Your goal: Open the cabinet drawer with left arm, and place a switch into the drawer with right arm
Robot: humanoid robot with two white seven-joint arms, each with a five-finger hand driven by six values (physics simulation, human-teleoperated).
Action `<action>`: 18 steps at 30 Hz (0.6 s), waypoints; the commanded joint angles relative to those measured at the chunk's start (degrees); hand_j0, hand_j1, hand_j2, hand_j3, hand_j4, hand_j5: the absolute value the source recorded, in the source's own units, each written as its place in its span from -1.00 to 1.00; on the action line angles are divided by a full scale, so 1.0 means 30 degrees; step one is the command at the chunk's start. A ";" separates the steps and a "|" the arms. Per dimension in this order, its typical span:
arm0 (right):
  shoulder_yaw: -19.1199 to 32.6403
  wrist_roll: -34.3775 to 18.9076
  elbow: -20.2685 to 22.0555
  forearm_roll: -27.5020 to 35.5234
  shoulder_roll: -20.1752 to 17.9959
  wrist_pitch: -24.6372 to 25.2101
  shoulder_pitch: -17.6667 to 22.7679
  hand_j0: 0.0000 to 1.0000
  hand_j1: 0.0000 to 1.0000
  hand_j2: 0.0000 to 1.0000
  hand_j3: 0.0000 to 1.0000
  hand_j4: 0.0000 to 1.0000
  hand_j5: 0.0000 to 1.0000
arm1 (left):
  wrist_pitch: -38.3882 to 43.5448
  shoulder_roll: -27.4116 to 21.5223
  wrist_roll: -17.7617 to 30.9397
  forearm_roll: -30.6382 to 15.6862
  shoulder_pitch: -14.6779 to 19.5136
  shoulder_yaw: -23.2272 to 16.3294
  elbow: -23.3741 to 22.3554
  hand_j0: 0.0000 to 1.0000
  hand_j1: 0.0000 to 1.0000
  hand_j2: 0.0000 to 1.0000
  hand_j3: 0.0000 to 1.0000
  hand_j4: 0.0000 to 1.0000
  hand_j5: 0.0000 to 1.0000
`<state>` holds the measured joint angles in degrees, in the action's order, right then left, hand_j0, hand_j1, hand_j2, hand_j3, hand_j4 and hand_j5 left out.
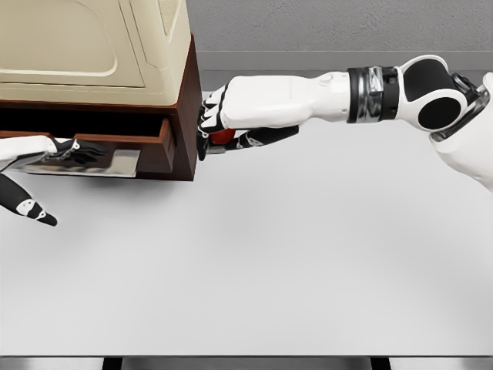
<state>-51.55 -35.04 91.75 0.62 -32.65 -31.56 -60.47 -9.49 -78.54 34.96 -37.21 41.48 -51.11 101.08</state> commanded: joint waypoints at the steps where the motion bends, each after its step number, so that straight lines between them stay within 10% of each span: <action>1: 0.0016 0.0012 0.0002 0.0117 -0.0014 0.0060 -0.0029 0.08 0.08 0.08 0.08 0.08 0.08 | -0.0029 -0.0070 0.0015 -0.0164 -0.0057 0.0044 -0.0002 1.00 1.00 1.00 1.00 1.00 1.00; 18: -0.0013 0.0012 0.0002 0.0117 0.0133 0.0060 -0.0176 0.08 0.08 0.08 0.08 0.08 0.08 | -0.0264 -0.0363 0.0015 -0.0692 -0.0791 0.0015 -0.0002 1.00 1.00 1.00 1.00 1.00 1.00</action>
<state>-51.64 -35.04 91.75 0.62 -32.25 -31.52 -61.17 -10.34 -79.30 34.76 -40.30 39.11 -50.81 101.19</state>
